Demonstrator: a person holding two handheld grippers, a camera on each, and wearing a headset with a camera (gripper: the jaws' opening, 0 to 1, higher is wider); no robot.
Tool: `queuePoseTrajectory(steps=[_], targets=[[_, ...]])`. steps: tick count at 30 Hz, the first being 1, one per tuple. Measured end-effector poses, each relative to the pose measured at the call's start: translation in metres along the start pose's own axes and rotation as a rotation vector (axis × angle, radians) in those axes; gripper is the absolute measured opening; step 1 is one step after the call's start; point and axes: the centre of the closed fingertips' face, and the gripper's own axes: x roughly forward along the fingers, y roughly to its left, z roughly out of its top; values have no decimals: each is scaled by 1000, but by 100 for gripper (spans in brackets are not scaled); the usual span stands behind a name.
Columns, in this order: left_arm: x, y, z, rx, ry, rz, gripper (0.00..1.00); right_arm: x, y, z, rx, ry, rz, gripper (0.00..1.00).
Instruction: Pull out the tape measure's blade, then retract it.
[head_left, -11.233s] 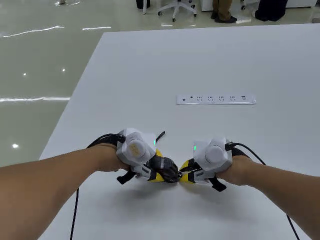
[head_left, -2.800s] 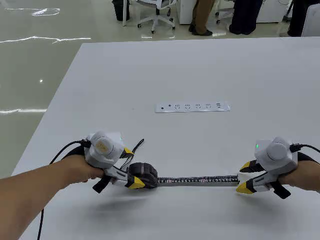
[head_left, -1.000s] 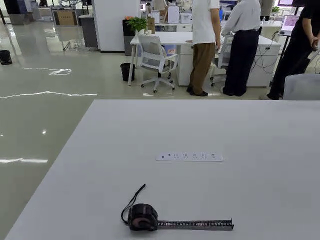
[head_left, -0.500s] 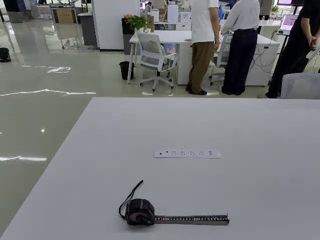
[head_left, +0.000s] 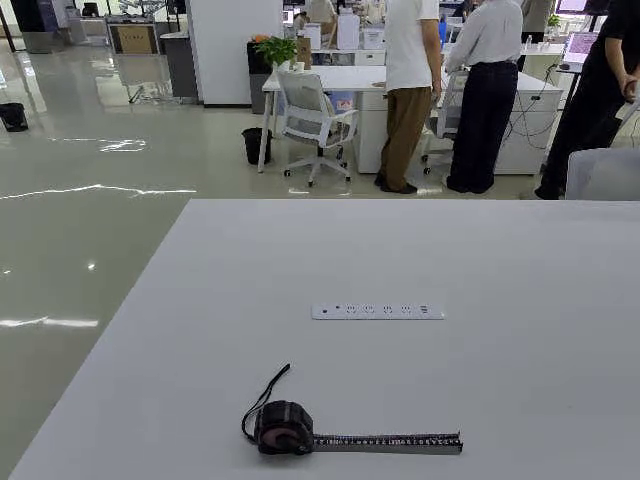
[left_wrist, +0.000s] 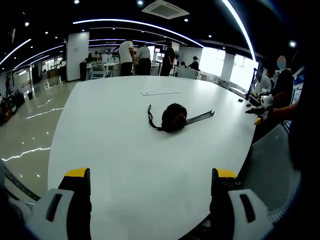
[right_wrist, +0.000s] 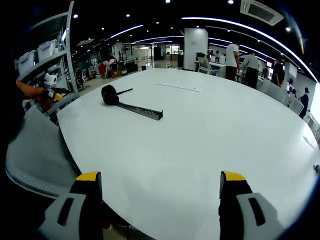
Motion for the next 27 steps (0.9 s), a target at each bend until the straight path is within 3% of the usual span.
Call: queuePoseTrajectory(steps=[8,19,22,25,27], targets=[[11,1,9,19,20,41,99,8,4,6,-56,12,35,100],[43,-8,23,-9,15,23,97,21,-4,20,-75,14,58,100],[51,-7,29,4,-6,30,95,26,0,25,-98,18,72,100],[55,-16,32,-5,-3,27,97,31,1,30,-107,20,79,100],[58,-21,39,23,-25,40,99,34,1,34,-121,10,89,100]])
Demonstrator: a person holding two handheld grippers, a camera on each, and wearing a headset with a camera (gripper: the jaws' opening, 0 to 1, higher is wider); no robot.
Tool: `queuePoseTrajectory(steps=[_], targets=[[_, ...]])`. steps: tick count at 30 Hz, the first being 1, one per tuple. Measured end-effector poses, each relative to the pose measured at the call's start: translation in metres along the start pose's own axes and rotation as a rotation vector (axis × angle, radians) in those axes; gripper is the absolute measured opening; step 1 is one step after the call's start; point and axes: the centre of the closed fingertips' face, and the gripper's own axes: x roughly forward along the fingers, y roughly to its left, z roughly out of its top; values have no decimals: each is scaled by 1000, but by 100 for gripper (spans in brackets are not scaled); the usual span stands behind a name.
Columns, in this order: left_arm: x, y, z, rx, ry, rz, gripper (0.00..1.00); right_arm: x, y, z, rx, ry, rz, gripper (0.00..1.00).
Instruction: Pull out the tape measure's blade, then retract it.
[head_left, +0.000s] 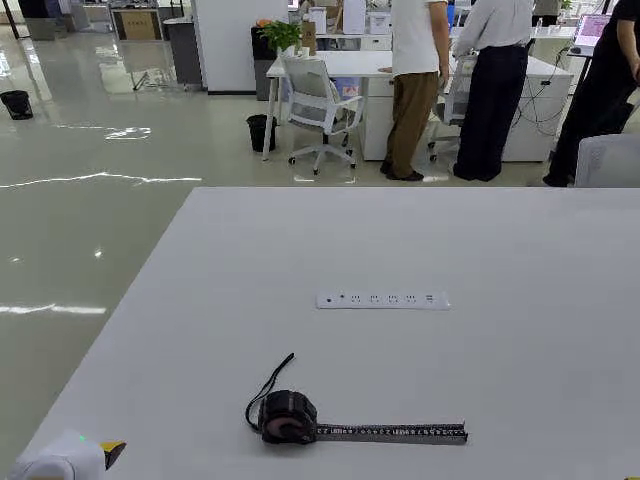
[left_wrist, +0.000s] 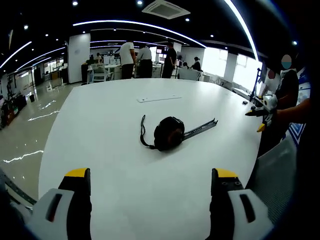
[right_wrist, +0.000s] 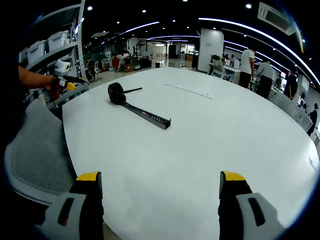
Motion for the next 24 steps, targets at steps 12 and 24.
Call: queuePoseTrajectory(steps=[12,24], targets=[[25,-25,21,7,-42,41,98,16,-6,18,-57,-1,30,97],[54,-47,29,-34,-49,80,99,42,-5,27,-105,36,91,98]])
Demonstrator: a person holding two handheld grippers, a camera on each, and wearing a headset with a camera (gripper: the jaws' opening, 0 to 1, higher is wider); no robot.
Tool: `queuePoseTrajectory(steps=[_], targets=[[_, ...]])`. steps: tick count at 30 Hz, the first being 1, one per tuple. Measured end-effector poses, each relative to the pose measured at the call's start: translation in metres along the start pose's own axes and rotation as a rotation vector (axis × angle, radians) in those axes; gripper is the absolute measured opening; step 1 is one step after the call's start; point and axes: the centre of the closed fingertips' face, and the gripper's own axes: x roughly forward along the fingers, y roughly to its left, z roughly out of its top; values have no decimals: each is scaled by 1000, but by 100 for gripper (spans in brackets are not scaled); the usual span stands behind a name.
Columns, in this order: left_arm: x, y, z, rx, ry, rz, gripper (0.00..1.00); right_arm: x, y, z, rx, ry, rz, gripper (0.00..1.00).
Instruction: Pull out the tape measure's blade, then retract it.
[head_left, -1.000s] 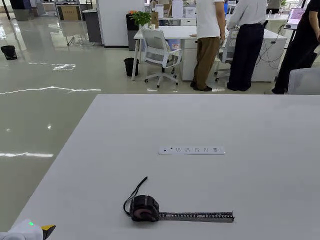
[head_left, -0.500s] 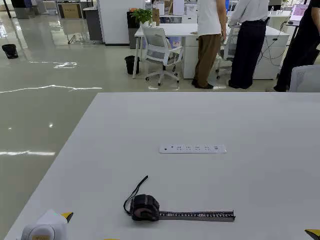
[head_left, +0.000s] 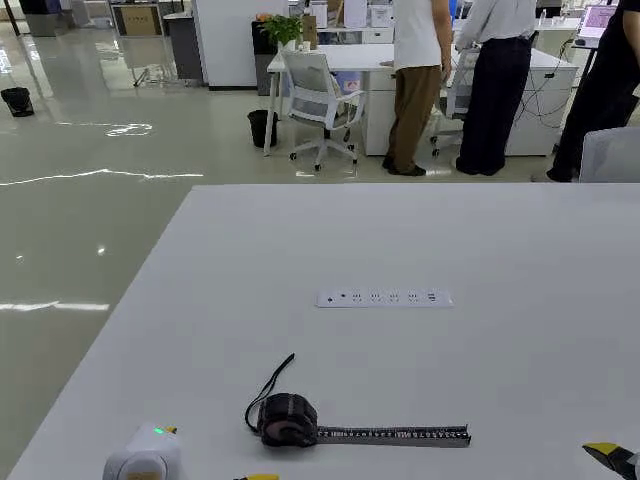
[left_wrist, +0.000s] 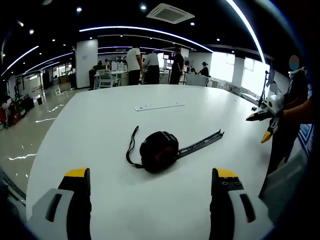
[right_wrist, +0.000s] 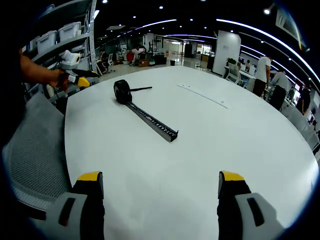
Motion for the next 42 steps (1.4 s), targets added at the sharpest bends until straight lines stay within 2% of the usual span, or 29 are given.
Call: queuePoseTrajectory(steps=[2,4,7,11,13,20,25,33,36,42], targets=[[4,-4,3,-14,-4,0,99,5,-1,1,-9,20,16,95],[8,-5,5,-19,-13,11,99,9,-2,5,-23,25,19,96],[12,-7,9,-6,-19,29,99,16,-3,11,-36,30,34,94],[21,-12,13,-8,-19,29,99,26,-3,18,-81,48,62,92],[25,-12,13,-20,-18,33,99,30,-2,18,-89,70,86,88],[38,-14,11,-44,-15,46,99,42,-7,28,-118,93,119,81],[45,-16,10,-50,-9,55,99,52,-11,30,-153,114,127,81],[64,-20,20,-54,-21,69,98,72,-11,38,-220,159,180,74],[68,-17,23,-85,-28,89,98,78,-11,44,-241,166,195,73],[80,-18,21,-103,-17,94,96,88,-15,51,-276,180,217,69]])
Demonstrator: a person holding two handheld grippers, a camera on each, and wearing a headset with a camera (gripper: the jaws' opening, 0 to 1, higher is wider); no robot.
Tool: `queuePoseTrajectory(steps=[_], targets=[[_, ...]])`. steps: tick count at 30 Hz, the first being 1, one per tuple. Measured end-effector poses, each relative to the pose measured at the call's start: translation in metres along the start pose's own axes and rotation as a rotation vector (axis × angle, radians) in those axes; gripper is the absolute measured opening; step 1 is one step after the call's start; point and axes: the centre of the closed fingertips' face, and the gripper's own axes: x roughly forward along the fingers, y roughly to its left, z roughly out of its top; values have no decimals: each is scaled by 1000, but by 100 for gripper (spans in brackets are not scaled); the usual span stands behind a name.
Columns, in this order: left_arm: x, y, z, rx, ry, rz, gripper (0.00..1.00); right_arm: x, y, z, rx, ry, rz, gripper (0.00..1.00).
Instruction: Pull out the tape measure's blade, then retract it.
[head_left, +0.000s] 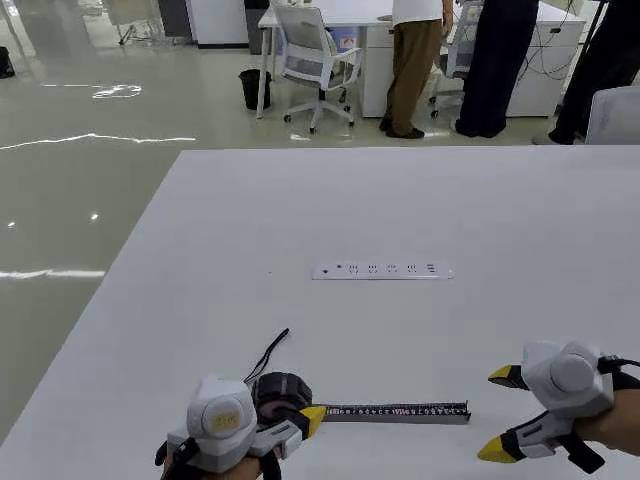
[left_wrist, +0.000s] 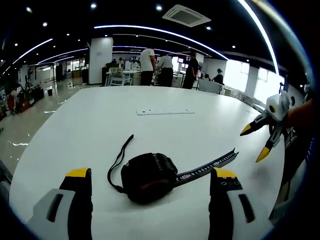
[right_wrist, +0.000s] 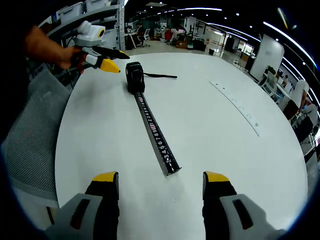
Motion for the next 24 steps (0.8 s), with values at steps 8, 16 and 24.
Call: queuePoseTrajectory(steps=[8,16,24], targets=[[6,1,-6,-12,17,22,99,12,-7,0,-75,62,54,65],[10,4,-5,-16,14,42,98,27,-11,-2,-139,134,118,51],[14,4,-8,-18,19,42,99,43,-6,-16,-210,241,174,38]])
